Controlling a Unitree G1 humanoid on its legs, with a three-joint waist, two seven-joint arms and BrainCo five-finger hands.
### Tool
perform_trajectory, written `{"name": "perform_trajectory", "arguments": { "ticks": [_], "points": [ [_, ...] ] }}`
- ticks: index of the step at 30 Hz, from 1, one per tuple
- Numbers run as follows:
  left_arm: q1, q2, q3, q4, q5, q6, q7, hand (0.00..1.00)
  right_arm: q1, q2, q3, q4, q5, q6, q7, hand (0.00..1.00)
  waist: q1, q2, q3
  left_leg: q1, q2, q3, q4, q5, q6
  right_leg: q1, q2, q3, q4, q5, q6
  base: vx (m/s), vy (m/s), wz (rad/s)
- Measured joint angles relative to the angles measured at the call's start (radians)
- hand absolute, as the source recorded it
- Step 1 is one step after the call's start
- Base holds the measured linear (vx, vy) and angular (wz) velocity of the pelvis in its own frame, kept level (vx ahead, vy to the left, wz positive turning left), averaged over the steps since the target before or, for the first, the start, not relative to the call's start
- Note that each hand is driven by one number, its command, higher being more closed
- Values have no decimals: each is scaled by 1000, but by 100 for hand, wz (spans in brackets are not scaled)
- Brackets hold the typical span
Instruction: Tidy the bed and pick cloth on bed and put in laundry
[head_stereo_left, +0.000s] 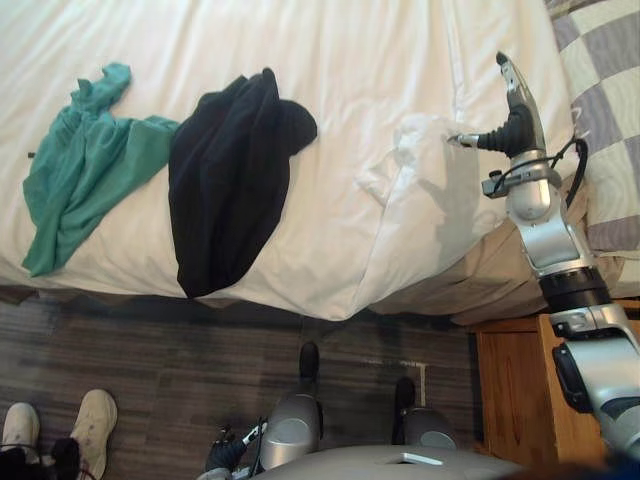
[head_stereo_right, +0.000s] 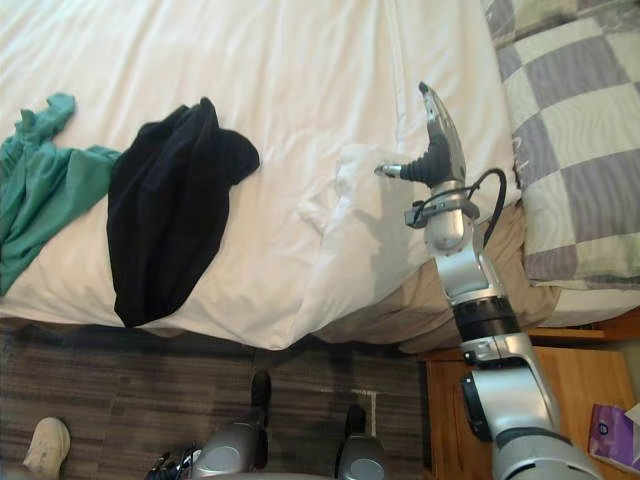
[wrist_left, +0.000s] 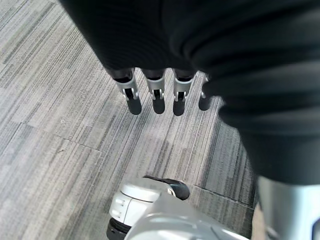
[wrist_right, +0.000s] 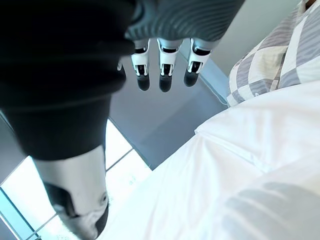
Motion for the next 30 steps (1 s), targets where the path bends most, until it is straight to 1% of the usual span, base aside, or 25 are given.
{"name": "perform_trajectory", "arguments": {
  "ticks": [3, 4, 5, 6, 7, 11, 12, 15, 18, 22, 25, 30],
  "points": [
    [-2, 0, -29, -1, -2, -9, 2, 0, -20, -18, 34, 30, 0, 1, 3, 0, 1, 14, 29, -9, 1, -8, 0, 10, -2, -6, 4, 0, -1, 0, -1, -17, -2, 2],
    [-5, 2, -38, -3, -1, -20, 1, 0, -26, -37, 45, 47, 0, 1, 3, 0, 0, 27, 37, -41, 3, -12, -1, 22, -4, -35, 6, 0, 0, -2, -2, -55, -4, 5],
    [-8, 2, -38, -4, -1, -20, 1, 0, -38, -41, 50, 56, 0, 1, 3, 0, -1, 31, 43, -52, 3, -13, -1, 28, -5, -46, 6, 0, -1, -2, -3, -76, -4, 3],
    [-19, 2, -40, -4, -1, -20, 1, 0, -64, -53, 63, 72, 0, 2, 3, 0, -6, 37, 62, -71, 3, -13, -1, 37, -4, -65, 7, 2, -1, -3, -5, -84, -5, -2],
    [-39, 5, -51, -7, -2, -22, 1, 0, -103, -73, 71, 100, 0, 1, 3, 0, -7, 47, 95, -89, 4, -13, -1, 51, -5, -83, 8, 7, -1, -5, -7, -103, -5, -1],
    [-86, 25, -114, -36, -9, -45, 3, 0, -207, -129, 74, 209, 1, 2, 2, 0, -10, 85, 159, -165, 12, -25, -6, 89, -5, -156, 19, 8, 10, -3, -5, -136, -12, 4],
    [-96, 27, -117, -36, -9, -48, 3, 0, -219, -141, 75, 234, 1, 1, 2, 100, -9, 90, 161, -183, 14, -25, -6, 93, -6, -176, 21, 7, 16, -2, -5, -86, -10, 2],
    [-121, 40, -154, -36, -26, -63, 14, 0, -270, -171, 97, 319, 3, -5, -8, 100, -2, 95, 164, -237, 19, -27, -6, 104, -14, -231, 26, 7, 20, 9, -5, -48, -15, -1],
    [-152, 58, -192, -32, -37, -65, 17, 0, -294, -186, 107, 361, 4, -10, -15, 100, 6, 98, 166, -256, 19, -29, -6, 112, -7, -244, 26, 6, 10, 18, -2, 7, -3, 1],
    [-184, 63, -199, -33, -47, -70, 15, 0, -293, -186, 107, 368, 4, -11, -21, 100, 4, 98, 165, -255, 15, -29, -4, 113, -6, -243, 22, 6, 10, 19, 0, 38, -13, 0],
    [-195, 61, -232, -50, -50, -75, 15, 0, -277, -185, 102, 366, 3, -11, -22, 100, 3, 98, 165, -243, 16, -29, -1, 117, -6, -233, 22, 7, 10, 19, 0, 41, -24, -1],
    [-197, 58, -231, -53, -50, -77, 16, 0, -124, -126, -5, 301, 3, -8, -31, 100, 0, 95, 164, -172, 19, -25, -5, 110, -13, -162, 25, 8, 4, 14, -5, 33, -15, 1]
  ]
}}
